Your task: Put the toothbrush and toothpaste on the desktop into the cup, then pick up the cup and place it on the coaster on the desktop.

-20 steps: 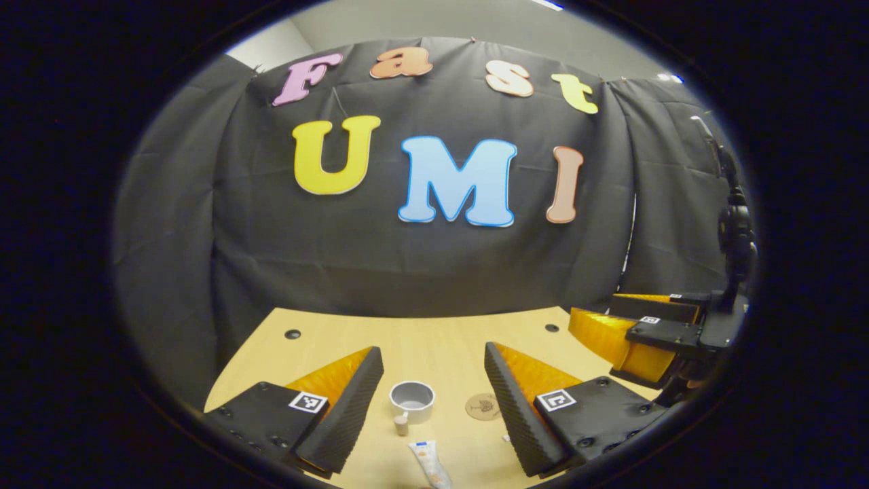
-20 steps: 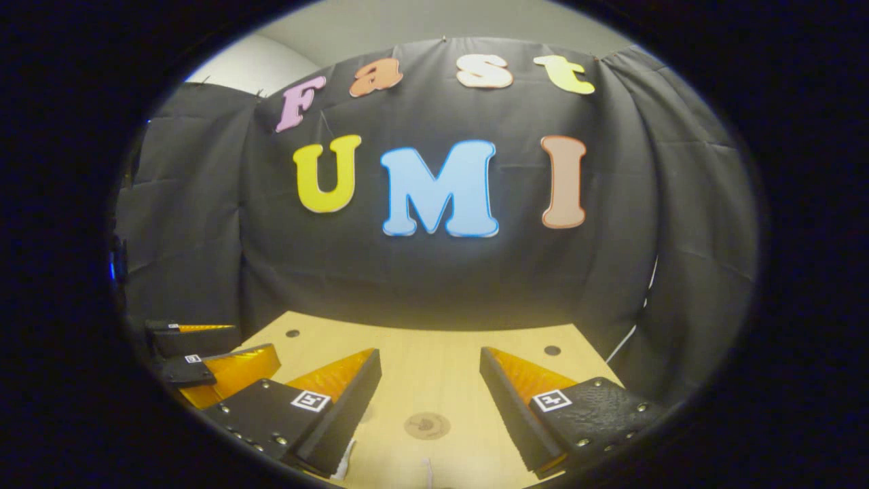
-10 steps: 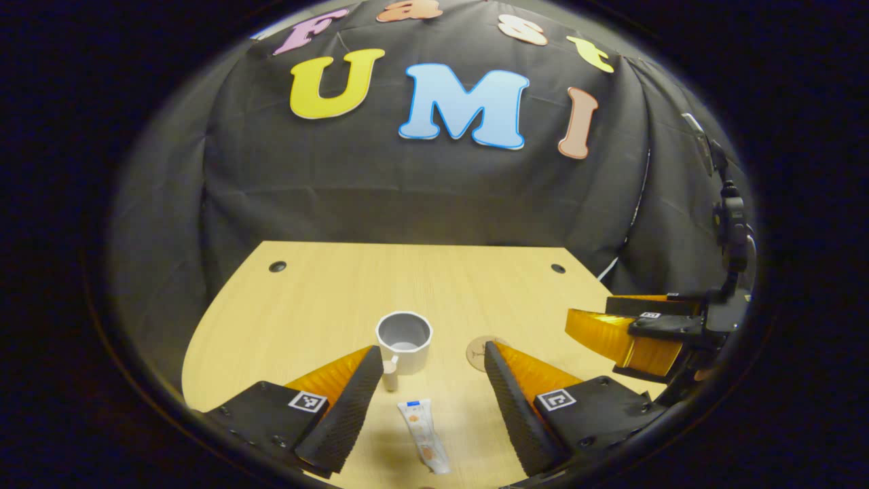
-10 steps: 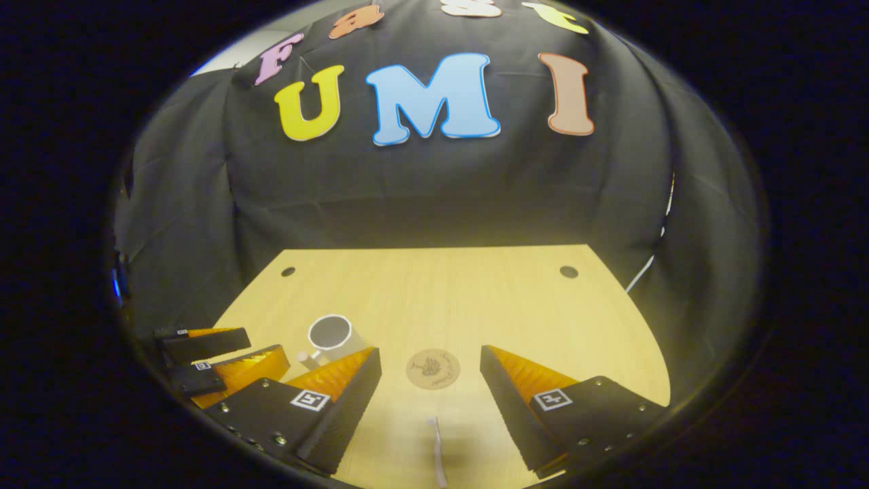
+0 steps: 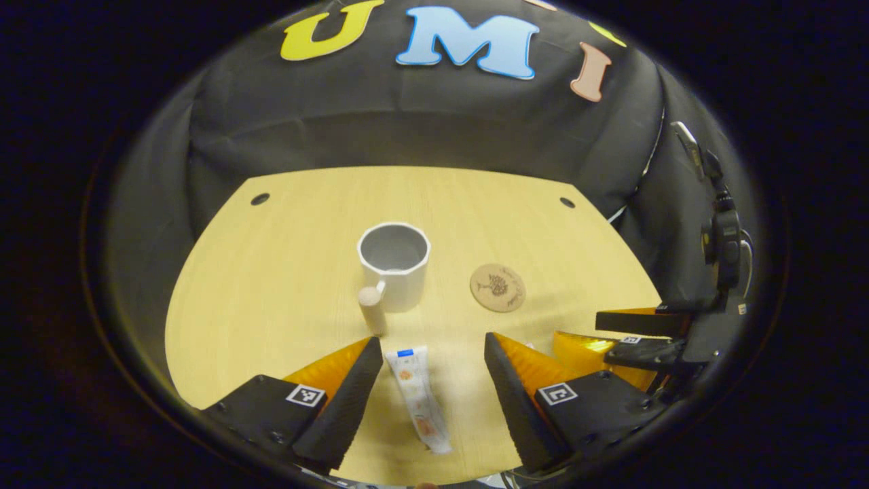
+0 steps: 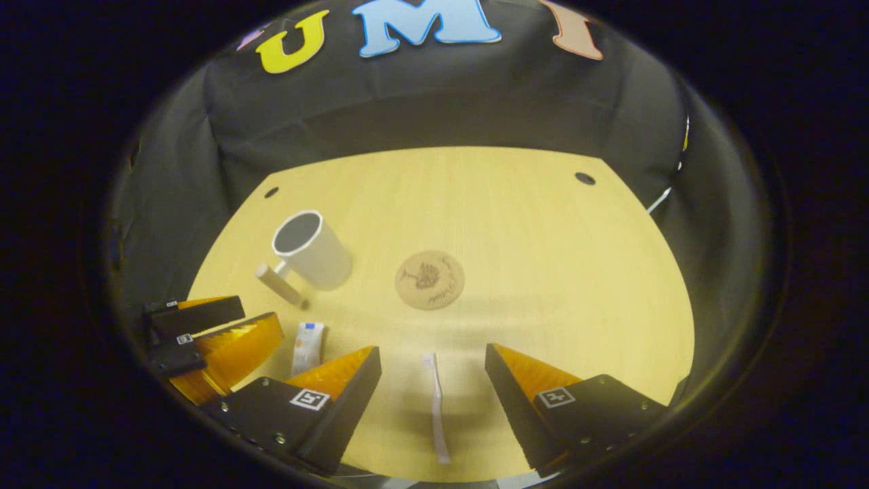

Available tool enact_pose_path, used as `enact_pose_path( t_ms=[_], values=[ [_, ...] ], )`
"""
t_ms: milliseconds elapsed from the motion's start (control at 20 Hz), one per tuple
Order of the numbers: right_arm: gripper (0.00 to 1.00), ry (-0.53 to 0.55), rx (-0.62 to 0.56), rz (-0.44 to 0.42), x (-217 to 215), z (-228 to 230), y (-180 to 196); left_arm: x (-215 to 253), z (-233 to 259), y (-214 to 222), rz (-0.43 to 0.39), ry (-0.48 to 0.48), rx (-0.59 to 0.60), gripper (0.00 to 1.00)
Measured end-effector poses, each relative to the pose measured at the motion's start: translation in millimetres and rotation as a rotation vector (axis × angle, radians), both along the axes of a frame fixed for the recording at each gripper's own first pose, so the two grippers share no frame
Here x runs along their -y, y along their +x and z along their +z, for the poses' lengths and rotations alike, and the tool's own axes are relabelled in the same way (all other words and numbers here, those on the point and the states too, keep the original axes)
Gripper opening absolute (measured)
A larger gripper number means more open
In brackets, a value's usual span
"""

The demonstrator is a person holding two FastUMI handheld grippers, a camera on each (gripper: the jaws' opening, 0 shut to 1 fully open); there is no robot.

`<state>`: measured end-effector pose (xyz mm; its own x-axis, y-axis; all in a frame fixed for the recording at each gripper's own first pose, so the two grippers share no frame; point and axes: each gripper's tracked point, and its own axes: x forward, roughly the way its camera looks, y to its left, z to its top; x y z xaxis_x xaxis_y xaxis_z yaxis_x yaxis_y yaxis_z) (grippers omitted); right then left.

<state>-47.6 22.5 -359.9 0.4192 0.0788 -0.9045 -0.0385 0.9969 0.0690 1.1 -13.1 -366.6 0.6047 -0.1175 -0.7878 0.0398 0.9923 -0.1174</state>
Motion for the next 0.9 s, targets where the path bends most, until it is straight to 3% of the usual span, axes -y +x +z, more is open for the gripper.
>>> enact_pose_path(
  t_ms=[100,300,450,750,900],
  values=[
    [0.96,-0.008,-0.107,0.005,-3.9,-12.1,-18.6,1.7,-18.5,-7.7,0.013,-0.009,-0.061,0.95],
    [0.96,-0.026,-0.205,0.004,0.2,-30.9,-38.0,4.1,-52.3,-22.4,0.017,-0.013,-0.169,0.98],
    [0.96,-0.058,-0.280,0.041,2.5,-48.4,-55.9,4.2,-76.2,-35.6,0.023,-0.008,-0.244,0.95],
    [0.97,-0.097,-0.353,0.093,1.8,-64.8,-66.9,2.0,-110.4,-52.8,0.054,0.007,-0.383,1.00],
    [0.96,-0.103,-0.416,0.093,0.8,-66.1,-68.1,-3.8,-116.2,-52.7,0.047,0.054,-0.414,0.94]
  ],
)
